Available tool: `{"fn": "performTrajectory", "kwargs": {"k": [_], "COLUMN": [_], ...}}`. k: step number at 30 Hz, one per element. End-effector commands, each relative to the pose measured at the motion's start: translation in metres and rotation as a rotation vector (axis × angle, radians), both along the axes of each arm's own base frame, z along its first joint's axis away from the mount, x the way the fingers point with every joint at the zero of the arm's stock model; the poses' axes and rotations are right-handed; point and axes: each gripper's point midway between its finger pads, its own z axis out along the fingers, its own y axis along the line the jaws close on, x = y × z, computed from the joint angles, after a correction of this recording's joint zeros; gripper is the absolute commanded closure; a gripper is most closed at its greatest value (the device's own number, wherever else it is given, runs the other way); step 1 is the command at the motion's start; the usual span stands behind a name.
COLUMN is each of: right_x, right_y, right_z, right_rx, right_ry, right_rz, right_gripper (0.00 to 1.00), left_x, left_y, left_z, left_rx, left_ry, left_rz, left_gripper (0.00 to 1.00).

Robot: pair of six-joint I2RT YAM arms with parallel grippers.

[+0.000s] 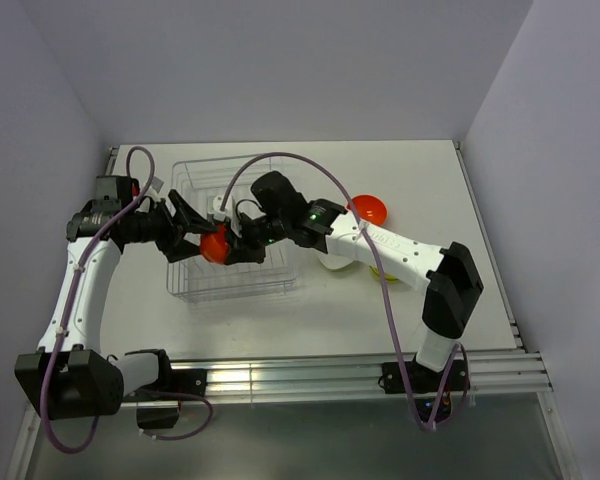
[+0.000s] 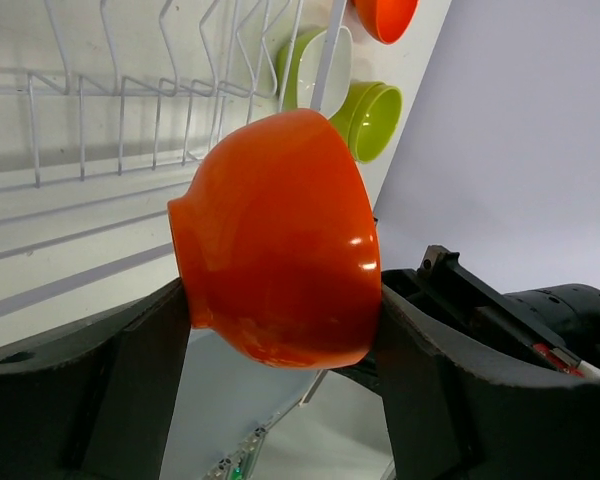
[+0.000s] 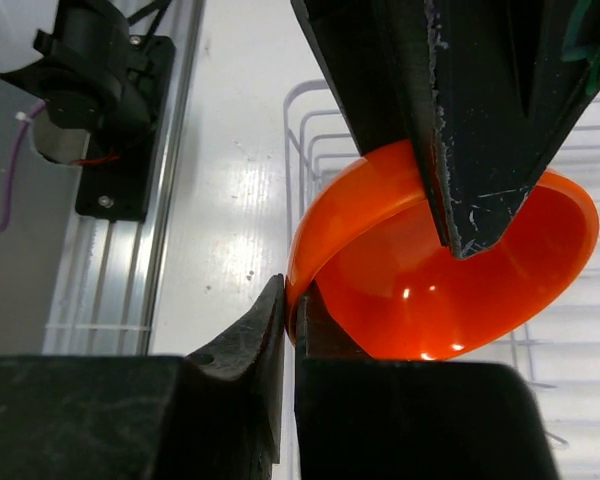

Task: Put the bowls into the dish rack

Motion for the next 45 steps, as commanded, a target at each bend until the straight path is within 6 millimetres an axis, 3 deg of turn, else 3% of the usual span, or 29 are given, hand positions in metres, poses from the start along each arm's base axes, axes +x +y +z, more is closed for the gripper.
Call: {"fn": "performTrajectory", "kwargs": {"k": [1, 6, 14, 22, 33, 45], "right_x": [-0.018, -0.017, -0.023, -0.014, -0.006, 0.003], "right_y": [0.013, 0.011, -0.002, -0.006, 0.007, 0.013], "right_z": [0.029, 0.041, 0.050, 0.054, 0.027, -0.014], "right_rx": [0.075, 0.087, 0.054, 0.044, 0.018, -0.040], "right_ry": [0.036, 0.191, 0.409, 0.601, 0.797, 0.843], "right_rz": [0.123, 0.157, 0.262, 0.308, 0.311, 0.273], "right_gripper": [1.00, 1.00, 1.00, 1.00, 1.00, 1.00], "left_x": [0.002, 0.011, 0.015, 0.023, 0.015, 0.010], "left_y": [0.000, 0.014, 0.030, 0.050, 0.049, 0.043], "left_z": [0.014, 0.024, 0.036, 0.030, 0.031, 0.035], "left_rx": [-0.042, -0.048, 0.007, 0.145, 0.140, 0.090], "left_ry": [-0.043, -0.085, -0.208, -0.310, -0.374, -0.377], "left_rz": [0.008, 0.037, 0.045, -0.035, -0.103, -0.120], "left_gripper": [0.26, 0.01, 0.01, 0.00, 0.01, 0.00]}}
